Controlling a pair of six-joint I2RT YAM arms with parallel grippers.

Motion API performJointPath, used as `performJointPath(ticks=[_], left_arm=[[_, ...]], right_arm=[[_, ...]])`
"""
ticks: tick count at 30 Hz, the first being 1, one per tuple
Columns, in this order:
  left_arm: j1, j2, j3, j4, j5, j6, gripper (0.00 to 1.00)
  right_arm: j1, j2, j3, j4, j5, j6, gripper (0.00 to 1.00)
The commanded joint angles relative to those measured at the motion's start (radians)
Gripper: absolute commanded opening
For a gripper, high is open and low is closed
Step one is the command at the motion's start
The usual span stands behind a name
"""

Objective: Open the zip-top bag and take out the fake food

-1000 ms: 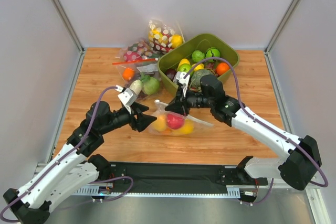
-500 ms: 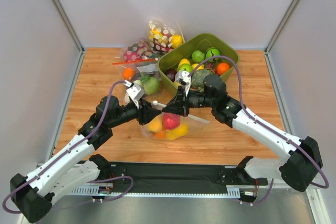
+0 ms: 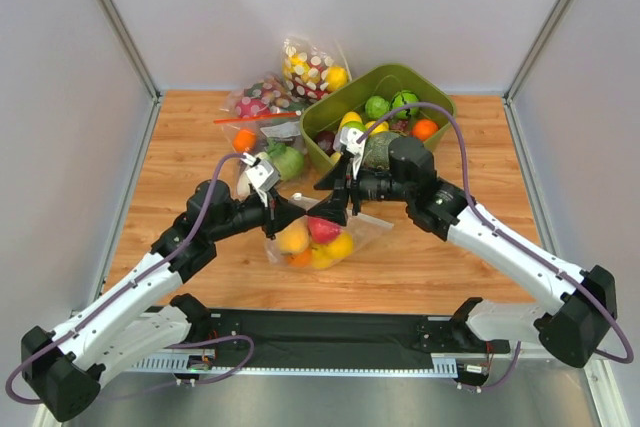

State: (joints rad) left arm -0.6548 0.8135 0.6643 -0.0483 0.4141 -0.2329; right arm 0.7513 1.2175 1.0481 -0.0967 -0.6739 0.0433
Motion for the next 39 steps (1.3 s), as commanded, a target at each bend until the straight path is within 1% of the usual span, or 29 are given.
performJointPath(ticks=[1, 6, 9, 12, 15, 16, 17, 18, 19, 21, 22, 25, 27, 28, 29, 30, 33, 36, 39], left_arm=[[0.0, 0.016, 0.063, -0.03, 0.034, 0.023, 0.0], [0.0, 0.027, 0.077, -0.045, 0.054, 0.024, 0.0], [0.001, 0.029, 0.08, -0.05, 0.055, 0.024, 0.0], [0.0, 0.027, 0.084, -0.056, 0.054, 0.024, 0.0], [0.001, 0.03, 0.087, -0.056, 0.052, 0.027, 0.0], [0.0, 0.029, 0.087, -0.056, 0.052, 0.026, 0.0], [0.0, 0.03, 0.087, -0.059, 0.052, 0.026, 0.0], [0.0, 0.029, 0.087, -0.058, 0.052, 0.027, 0.0], [0.0, 0.03, 0.086, -0.059, 0.052, 0.026, 0.0], [0.0, 0.032, 0.087, -0.062, 0.052, 0.027, 0.0], [0.001, 0.032, 0.087, -0.064, 0.051, 0.027, 0.0], [0.001, 0.026, 0.087, -0.064, 0.043, 0.027, 0.0], [0.001, 0.023, 0.087, -0.068, 0.048, 0.027, 0.0], [0.0, 0.024, 0.087, -0.07, 0.048, 0.027, 0.0], [0.001, 0.029, 0.09, -0.074, 0.049, 0.029, 0.0], [0.0, 0.03, 0.092, -0.079, 0.051, 0.029, 0.0], [0.0, 0.036, 0.093, -0.084, 0.054, 0.027, 0.0], [0.0, 0.039, 0.095, -0.082, 0.055, 0.027, 0.0], [0.0, 0.041, 0.095, -0.082, 0.057, 0.027, 0.0]], right_arm=[[0.017, -0.001, 0.087, -0.014, 0.054, -0.069, 0.69], [0.031, 0.063, 0.142, -0.014, 0.056, -0.086, 0.7], [0.049, 0.091, 0.159, -0.03, 0.054, -0.105, 0.68], [0.066, 0.106, 0.178, -0.061, 0.054, -0.129, 0.64], [0.075, 0.119, 0.182, -0.08, 0.062, -0.141, 0.58], [0.075, 0.12, 0.181, -0.081, 0.065, -0.143, 0.53], [0.075, 0.119, 0.176, -0.08, 0.068, -0.146, 0.45], [0.077, 0.119, 0.178, -0.081, 0.069, -0.149, 0.36], [0.077, 0.114, 0.175, -0.078, 0.069, -0.151, 0.24], [0.077, 0.111, 0.17, -0.075, 0.071, -0.157, 0.16], [0.076, 0.109, 0.168, -0.075, 0.073, -0.161, 0.1], [0.077, 0.1, 0.159, -0.072, 0.076, -0.174, 0.06], [0.077, 0.099, 0.158, -0.074, 0.073, -0.174, 0.08], [0.077, 0.097, 0.159, -0.074, 0.07, -0.174, 0.11], [0.077, 0.099, 0.162, -0.077, 0.068, -0.171, 0.18], [0.077, 0.096, 0.167, -0.08, 0.066, -0.169, 0.27], [0.077, 0.086, 0.168, -0.075, 0.054, -0.164, 0.37], [0.077, 0.08, 0.171, -0.07, 0.048, -0.157, 0.41], [0.077, 0.082, 0.174, -0.069, 0.046, -0.155, 0.42]])
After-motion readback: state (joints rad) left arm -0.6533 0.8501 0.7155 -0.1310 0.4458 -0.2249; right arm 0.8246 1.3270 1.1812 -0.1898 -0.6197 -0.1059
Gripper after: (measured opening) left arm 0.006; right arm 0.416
